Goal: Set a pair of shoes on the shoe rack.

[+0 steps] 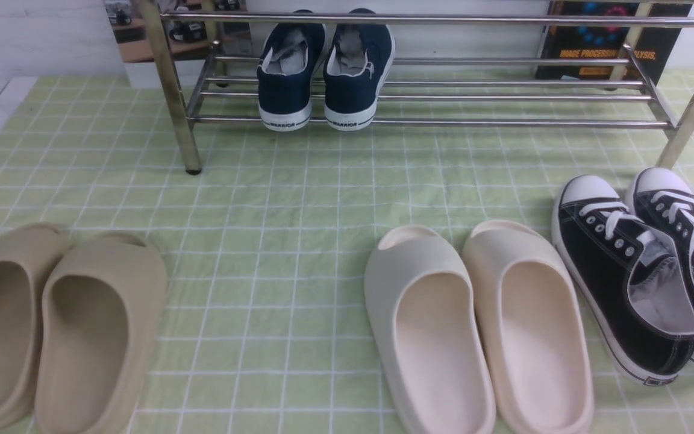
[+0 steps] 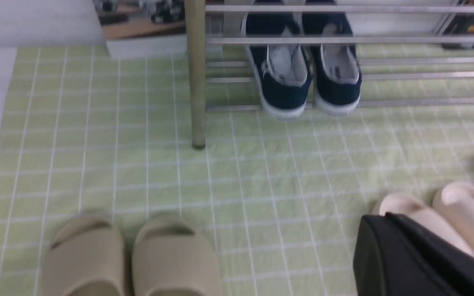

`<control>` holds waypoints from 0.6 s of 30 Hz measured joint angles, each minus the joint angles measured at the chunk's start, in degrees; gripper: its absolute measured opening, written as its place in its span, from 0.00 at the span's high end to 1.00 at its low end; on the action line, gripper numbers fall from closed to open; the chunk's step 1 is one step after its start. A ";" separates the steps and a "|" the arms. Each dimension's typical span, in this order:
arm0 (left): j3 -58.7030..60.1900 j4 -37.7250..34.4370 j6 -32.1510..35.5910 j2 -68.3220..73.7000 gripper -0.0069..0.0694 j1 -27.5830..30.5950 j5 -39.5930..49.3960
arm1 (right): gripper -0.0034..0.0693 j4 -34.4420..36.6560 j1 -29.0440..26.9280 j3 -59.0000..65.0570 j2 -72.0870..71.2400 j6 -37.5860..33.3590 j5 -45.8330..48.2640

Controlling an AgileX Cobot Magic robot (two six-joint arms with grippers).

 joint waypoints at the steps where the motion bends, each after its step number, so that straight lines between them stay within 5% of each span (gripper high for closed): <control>1: 4.41 0.00 -0.41 -3.33 0.93 0.00 0.00 | 0.61 0.00 0.00 0.00 0.00 0.00 0.00; 10: 36.71 0.00 -9.19 -32.04 0.93 0.00 -6.29 | 0.61 0.00 0.00 0.00 0.00 0.00 0.00; 18: 52.53 -0.73 -14.42 -45.30 0.93 0.00 -9.79 | 0.61 0.00 0.00 0.00 0.00 0.00 0.00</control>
